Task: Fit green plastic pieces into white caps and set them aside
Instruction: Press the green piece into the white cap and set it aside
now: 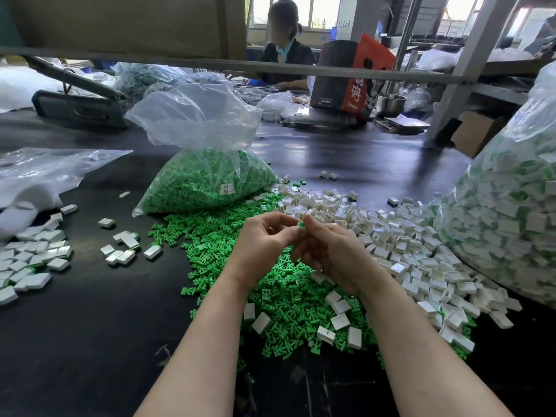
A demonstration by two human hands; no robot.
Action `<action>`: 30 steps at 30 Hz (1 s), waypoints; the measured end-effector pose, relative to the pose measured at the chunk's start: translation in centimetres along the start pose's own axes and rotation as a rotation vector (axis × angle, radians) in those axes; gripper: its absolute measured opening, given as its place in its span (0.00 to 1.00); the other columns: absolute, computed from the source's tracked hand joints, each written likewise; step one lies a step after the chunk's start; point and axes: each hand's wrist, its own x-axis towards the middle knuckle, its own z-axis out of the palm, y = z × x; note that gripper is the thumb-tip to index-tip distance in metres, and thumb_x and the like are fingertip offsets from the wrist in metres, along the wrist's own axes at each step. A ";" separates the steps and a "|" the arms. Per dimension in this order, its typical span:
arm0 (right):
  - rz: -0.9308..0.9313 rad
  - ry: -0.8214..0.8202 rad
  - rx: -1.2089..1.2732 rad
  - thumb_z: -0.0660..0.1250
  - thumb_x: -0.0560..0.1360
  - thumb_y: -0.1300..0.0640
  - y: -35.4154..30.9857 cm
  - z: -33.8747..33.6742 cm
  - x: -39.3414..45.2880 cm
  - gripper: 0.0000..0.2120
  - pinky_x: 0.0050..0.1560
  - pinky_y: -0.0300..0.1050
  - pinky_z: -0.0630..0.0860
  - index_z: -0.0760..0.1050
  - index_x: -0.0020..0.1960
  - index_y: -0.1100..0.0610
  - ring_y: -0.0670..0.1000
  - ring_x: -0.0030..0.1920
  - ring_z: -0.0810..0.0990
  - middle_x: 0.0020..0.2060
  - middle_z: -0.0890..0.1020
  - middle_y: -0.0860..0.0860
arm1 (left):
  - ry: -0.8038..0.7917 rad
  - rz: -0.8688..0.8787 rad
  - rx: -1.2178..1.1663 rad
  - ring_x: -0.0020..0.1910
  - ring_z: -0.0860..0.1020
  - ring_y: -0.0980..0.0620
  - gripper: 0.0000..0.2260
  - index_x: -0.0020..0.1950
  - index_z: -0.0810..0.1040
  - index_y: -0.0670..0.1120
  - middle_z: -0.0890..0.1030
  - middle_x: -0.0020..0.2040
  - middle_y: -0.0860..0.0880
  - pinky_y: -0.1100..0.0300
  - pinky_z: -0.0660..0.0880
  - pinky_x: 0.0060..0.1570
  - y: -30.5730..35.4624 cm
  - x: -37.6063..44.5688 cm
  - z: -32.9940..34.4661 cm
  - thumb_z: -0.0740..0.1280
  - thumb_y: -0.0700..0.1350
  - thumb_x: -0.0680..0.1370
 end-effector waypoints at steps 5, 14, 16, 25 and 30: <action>-0.018 -0.023 -0.011 0.63 0.77 0.46 0.1 0.0 0.0 0.19 0.29 0.36 0.68 0.78 0.50 0.63 0.48 0.32 0.74 0.36 0.82 0.56 | 0.019 -0.010 -0.053 0.28 0.74 0.57 0.04 0.42 0.81 0.42 0.80 0.32 0.47 0.68 0.71 0.30 -0.4 0.2 0.5 0.68 0.36 0.76; -0.062 -0.042 -0.024 0.66 0.75 0.44 0.4 -0.3 0.1 0.24 0.33 0.37 0.67 0.77 0.55 0.66 0.48 0.34 0.74 0.36 0.83 0.54 | 0.035 -0.025 -0.179 0.24 0.70 0.56 0.02 0.39 0.77 0.43 0.74 0.29 0.49 0.67 0.69 0.26 -0.3 0.1 1.4 0.66 0.40 0.70; -0.060 -0.038 -0.014 0.66 0.75 0.45 0.5 -0.3 0.2 0.22 0.33 0.37 0.68 0.78 0.54 0.64 0.48 0.34 0.74 0.36 0.83 0.54 | 0.032 -0.021 -0.189 0.24 0.70 0.55 0.03 0.40 0.77 0.41 0.74 0.29 0.48 0.66 0.69 0.26 -0.4 0.1 1.4 0.66 0.36 0.73; -0.078 -0.042 0.027 0.65 0.77 0.48 0.9 -0.2 0.4 0.17 0.38 0.41 0.66 0.78 0.52 0.62 0.49 0.36 0.73 0.34 0.80 0.52 | 0.042 0.029 -0.185 0.25 0.73 0.52 0.03 0.38 0.77 0.41 0.75 0.26 0.47 0.61 0.72 0.27 -0.8 0.2 1.8 0.67 0.40 0.69; -0.074 -0.053 0.049 0.65 0.76 0.47 1.2 -0.2 0.4 0.17 0.39 0.44 0.64 0.78 0.51 0.62 0.48 0.36 0.72 0.34 0.78 0.50 | 0.046 0.082 -0.157 0.26 0.75 0.48 0.07 0.37 0.77 0.40 0.77 0.26 0.46 0.55 0.75 0.31 -1.0 0.3 1.8 0.68 0.44 0.66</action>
